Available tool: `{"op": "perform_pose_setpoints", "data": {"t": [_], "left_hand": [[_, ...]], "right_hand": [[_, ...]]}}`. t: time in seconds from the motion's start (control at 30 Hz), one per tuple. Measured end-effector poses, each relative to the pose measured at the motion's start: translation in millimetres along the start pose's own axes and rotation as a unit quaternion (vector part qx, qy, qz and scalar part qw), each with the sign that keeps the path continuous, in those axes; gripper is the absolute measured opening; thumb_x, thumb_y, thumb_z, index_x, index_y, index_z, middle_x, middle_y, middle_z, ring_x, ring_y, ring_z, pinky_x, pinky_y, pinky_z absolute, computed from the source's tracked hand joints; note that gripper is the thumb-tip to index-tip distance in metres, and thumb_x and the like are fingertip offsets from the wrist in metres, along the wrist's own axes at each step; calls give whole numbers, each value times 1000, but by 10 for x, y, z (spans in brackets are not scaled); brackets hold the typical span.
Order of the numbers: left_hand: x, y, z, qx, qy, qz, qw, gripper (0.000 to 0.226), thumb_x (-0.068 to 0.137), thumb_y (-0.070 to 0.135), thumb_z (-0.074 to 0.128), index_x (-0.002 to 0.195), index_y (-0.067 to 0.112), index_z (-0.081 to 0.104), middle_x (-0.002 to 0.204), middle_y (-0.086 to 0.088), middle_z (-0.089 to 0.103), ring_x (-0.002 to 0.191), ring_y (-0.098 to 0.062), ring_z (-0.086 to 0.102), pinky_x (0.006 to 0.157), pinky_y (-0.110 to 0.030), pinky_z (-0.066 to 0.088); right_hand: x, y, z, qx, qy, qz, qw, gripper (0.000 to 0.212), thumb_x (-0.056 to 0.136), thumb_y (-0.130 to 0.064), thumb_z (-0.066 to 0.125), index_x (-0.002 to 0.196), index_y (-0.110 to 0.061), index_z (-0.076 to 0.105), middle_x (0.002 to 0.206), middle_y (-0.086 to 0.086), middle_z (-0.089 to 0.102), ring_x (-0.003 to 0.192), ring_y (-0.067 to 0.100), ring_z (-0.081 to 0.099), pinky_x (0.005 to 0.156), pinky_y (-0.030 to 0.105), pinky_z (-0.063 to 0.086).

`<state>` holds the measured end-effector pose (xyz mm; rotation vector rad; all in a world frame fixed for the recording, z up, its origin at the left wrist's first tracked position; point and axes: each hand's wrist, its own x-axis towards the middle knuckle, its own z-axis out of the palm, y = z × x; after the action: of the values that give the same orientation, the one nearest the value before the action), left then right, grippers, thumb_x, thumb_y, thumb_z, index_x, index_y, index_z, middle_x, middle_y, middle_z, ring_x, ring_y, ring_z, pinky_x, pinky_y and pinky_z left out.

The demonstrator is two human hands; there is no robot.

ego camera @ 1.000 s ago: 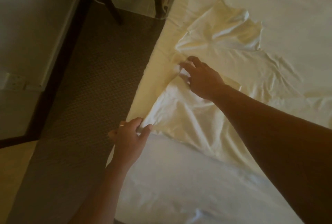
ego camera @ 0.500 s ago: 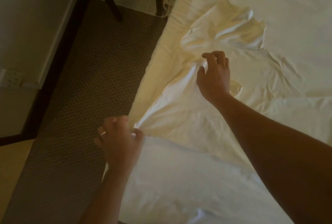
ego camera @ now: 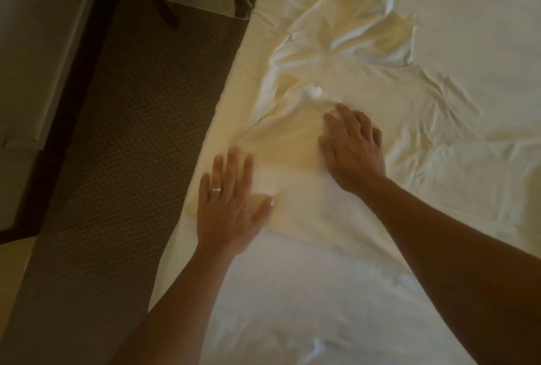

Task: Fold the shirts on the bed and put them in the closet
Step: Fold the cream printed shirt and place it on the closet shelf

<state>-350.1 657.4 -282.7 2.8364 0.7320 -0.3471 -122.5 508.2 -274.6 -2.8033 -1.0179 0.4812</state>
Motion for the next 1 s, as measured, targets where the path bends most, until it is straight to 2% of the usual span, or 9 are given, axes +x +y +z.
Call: {"op": "perform_pose_setpoints", "data": {"t": [0.07,0.13,0.23,0.43,0.53,0.63,0.77,0.87,1.0], "left_hand": [[-25,5,-3,-3,2,-4,1000,89,95,72,35,164,22,10,171,-10,2,156,-35,10,121,-54,20],[-39,-11,5,-3,4,-1,1000,89,95,72,35,164,22,9,171,-11,2,157,-34,10,122,-54,20],[-80,-14,31,-2,9,5,1000,91,94,73,36,164,22,8,171,-11,1,157,-34,9,121,-54,20],[-88,4,70,-10,12,-6,1000,95,92,75,40,164,23,7,171,-12,-3,157,-33,7,122,-53,17],[-93,12,54,-20,9,-9,1000,95,91,76,39,164,25,6,171,-13,-2,157,-34,8,121,-54,17],[-80,-18,22,-36,-14,-5,999,94,92,75,37,164,26,2,171,-11,-4,157,-33,5,121,-54,16],[-41,-28,-130,-92,6,-14,996,72,94,48,49,156,21,25,166,-9,21,150,-33,24,113,-56,27],[-47,12,-264,-88,61,-35,994,63,85,25,65,143,21,41,150,-8,44,133,-32,45,100,-54,36],[-82,1,-306,-45,101,-23,994,64,77,14,70,137,20,48,133,-11,55,118,-35,49,92,-54,41]], "right_hand": [[193,-191,-90,-9,60,-25,998,43,93,-28,55,134,-16,53,151,10,42,131,36,41,100,52,40],[424,-402,-176,-3,66,-71,995,44,90,-22,58,134,-16,55,147,8,47,127,34,45,97,49,40],[755,-658,-294,10,39,-89,995,42,96,-23,53,138,-22,52,142,2,50,127,28,43,99,44,35],[991,-662,-427,-109,12,-56,992,24,95,-28,55,114,-17,65,119,5,54,116,29,44,92,42,35],[934,-579,-449,1,43,-42,998,22,97,-33,60,109,-15,64,118,4,55,113,29,47,92,42,41],[708,-516,-519,146,79,-27,986,15,95,-24,65,102,-11,61,106,4,61,101,27,53,85,42,47],[81,-413,-571,213,127,-5,969,8,92,-11,66,94,-11,59,83,-2,56,83,26,56,71,37,46],[-503,-306,-512,210,150,7,966,11,87,-2,69,92,-8,62,82,5,61,77,29,58,69,40,51],[-1183,-87,-249,169,131,5,977,19,83,2,73,100,-6,72,90,6,70,82,31,62,73,44,54]]}}
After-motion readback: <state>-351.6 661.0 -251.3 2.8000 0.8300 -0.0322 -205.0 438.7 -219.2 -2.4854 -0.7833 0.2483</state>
